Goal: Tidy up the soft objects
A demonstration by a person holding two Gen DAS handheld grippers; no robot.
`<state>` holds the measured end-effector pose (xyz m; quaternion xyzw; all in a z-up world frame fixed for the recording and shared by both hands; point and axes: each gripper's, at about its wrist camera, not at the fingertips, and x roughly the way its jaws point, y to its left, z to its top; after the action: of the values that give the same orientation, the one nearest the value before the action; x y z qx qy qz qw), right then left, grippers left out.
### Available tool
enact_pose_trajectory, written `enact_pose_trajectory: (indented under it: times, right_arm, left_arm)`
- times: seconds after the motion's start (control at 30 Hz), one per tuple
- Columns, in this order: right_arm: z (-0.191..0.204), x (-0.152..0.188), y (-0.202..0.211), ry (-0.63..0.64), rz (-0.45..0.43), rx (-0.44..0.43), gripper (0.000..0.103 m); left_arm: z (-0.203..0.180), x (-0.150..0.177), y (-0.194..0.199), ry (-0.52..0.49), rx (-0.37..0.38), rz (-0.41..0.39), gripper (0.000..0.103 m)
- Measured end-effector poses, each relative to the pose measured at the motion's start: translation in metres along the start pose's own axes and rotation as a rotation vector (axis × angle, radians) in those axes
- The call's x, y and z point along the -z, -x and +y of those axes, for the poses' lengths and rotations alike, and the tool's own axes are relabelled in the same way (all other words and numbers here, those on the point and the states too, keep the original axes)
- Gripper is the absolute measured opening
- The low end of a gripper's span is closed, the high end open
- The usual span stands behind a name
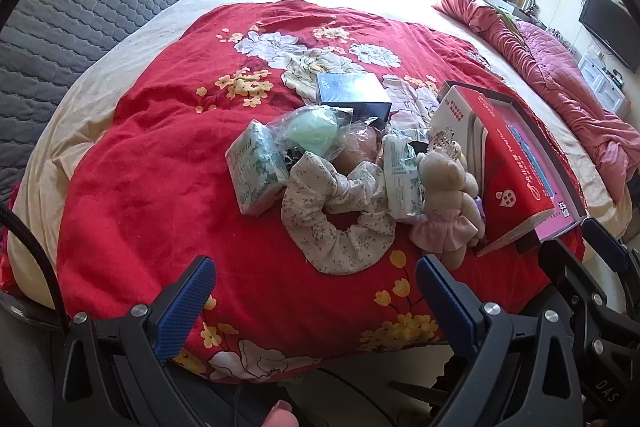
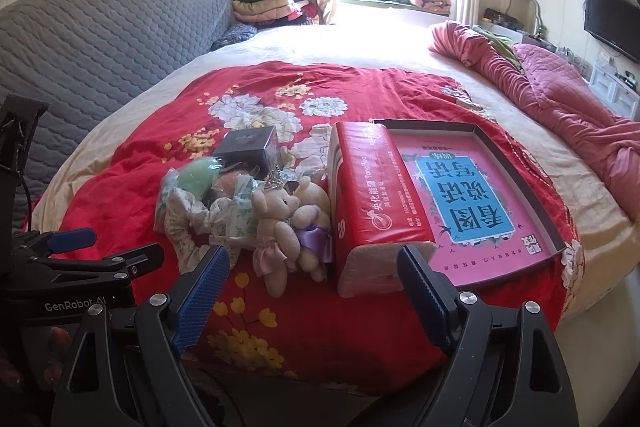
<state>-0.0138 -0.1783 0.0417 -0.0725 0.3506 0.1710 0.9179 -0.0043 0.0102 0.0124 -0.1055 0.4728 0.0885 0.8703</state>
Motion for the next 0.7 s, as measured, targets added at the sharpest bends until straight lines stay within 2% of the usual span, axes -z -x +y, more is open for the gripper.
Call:
enact_pose_trajectory:
  times: [0.7]
  right_arm:
    - [0.003,0.0013,-0.001,0.005,0.007,-0.006,0.087]
  left_arm:
    - [0.008,-0.0006,0.0002,0.013,0.008,-0.004,0.101]
